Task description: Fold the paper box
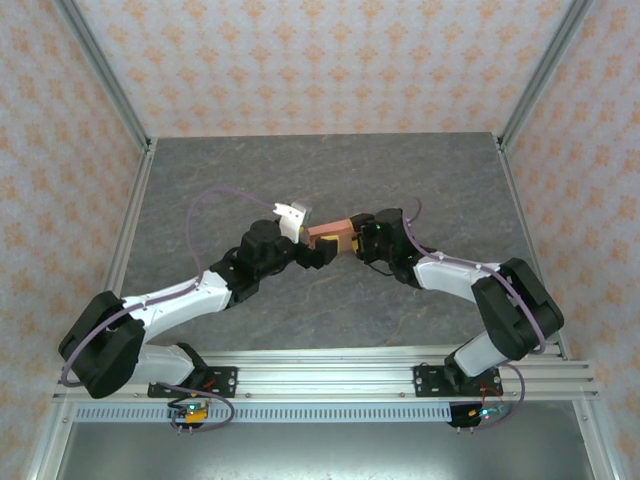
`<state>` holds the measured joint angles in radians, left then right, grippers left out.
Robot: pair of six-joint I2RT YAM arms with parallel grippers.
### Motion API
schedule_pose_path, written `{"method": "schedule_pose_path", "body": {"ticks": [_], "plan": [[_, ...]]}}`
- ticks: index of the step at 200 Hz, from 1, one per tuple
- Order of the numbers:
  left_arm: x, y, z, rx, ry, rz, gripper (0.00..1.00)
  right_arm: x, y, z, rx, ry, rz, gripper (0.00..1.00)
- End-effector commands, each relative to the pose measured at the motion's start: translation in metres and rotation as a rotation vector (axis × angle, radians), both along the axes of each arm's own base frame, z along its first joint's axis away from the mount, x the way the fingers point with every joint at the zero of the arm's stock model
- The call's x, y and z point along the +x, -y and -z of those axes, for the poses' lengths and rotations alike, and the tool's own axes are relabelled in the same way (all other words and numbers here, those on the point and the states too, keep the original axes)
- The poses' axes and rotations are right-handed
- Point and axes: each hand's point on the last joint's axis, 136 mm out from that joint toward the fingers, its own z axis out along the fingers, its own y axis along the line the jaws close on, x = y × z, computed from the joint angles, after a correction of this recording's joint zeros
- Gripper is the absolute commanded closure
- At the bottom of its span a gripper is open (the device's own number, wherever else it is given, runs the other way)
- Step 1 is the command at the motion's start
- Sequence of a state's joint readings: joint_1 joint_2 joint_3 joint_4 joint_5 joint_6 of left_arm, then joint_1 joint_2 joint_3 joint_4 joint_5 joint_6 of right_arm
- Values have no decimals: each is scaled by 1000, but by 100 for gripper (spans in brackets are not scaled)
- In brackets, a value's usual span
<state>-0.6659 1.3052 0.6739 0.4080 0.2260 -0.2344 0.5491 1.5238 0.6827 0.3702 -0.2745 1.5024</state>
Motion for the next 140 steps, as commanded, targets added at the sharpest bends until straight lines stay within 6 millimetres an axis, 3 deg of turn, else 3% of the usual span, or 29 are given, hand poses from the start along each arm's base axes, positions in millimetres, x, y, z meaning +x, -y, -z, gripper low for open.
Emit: {"method": "schedule_pose_path", "body": {"ticks": [1, 37, 90, 118, 140], "plan": [[23, -28, 18, 98, -57, -151, 0, -18, 7, 39, -85, -116, -28, 47], [39, -51, 70, 156, -199, -274, 0, -18, 9, 38, -102, -105, -31, 47], [23, -70, 147, 235, -352, -336, 2, -17, 7, 35, -95, -96, -37, 48], [17, -76, 159, 231, -365, -358, 2, -12, 3, 24, -80, -65, -52, 47], [17, -79, 160, 246, -367, -369, 2, -1, 1, -5, -72, 4, -86, 46]]}}
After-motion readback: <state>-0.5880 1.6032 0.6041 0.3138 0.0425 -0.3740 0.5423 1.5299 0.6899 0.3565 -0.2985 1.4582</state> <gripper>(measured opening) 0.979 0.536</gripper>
